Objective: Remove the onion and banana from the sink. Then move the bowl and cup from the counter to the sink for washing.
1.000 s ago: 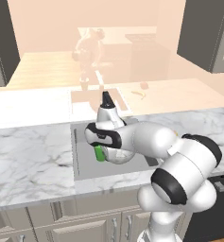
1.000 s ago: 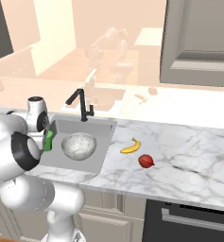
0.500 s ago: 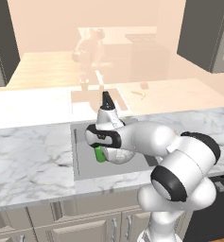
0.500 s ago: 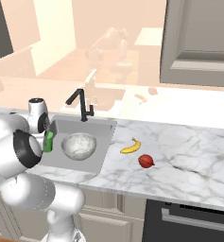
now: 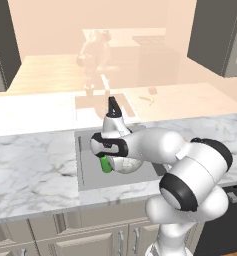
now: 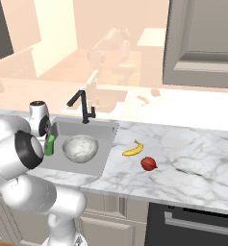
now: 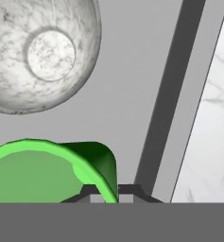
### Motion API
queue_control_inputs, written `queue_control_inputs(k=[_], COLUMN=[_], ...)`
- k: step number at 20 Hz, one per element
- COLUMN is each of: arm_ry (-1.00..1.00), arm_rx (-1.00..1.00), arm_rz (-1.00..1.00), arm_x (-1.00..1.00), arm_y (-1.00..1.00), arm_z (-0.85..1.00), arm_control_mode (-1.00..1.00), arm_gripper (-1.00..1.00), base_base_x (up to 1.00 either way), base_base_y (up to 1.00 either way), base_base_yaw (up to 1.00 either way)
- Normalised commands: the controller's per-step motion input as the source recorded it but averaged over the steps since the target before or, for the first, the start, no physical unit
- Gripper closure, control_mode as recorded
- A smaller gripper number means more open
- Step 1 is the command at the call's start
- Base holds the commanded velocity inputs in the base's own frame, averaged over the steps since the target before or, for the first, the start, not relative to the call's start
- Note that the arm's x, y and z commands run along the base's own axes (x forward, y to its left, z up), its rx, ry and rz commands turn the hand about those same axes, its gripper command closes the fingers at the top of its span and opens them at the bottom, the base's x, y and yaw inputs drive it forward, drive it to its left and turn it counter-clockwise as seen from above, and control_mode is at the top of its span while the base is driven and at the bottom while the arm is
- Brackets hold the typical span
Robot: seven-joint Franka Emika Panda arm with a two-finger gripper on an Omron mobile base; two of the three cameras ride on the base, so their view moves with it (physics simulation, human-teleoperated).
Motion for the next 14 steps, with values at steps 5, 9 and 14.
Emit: queue_control_inputs(k=[5, 9, 14], arm_ry=[0.00, 0.00, 0.00], arm_rx=[0.00, 0.00, 0.00], arm_rz=[0.00, 0.00, 0.00], arm_x=[0.00, 0.00, 0.02], arm_y=[0.00, 0.00, 0.00], arm_z=[-0.07, -0.10, -0.08], arm_control_mode=[-1.00, -1.00, -1.00], arm_gripper=[1.00, 1.00, 1.00], base_base_x=[0.00, 0.00, 0.00], base_base_y=[0.00, 0.00, 0.00], base_base_yaw=[0.00, 0.00, 0.00])
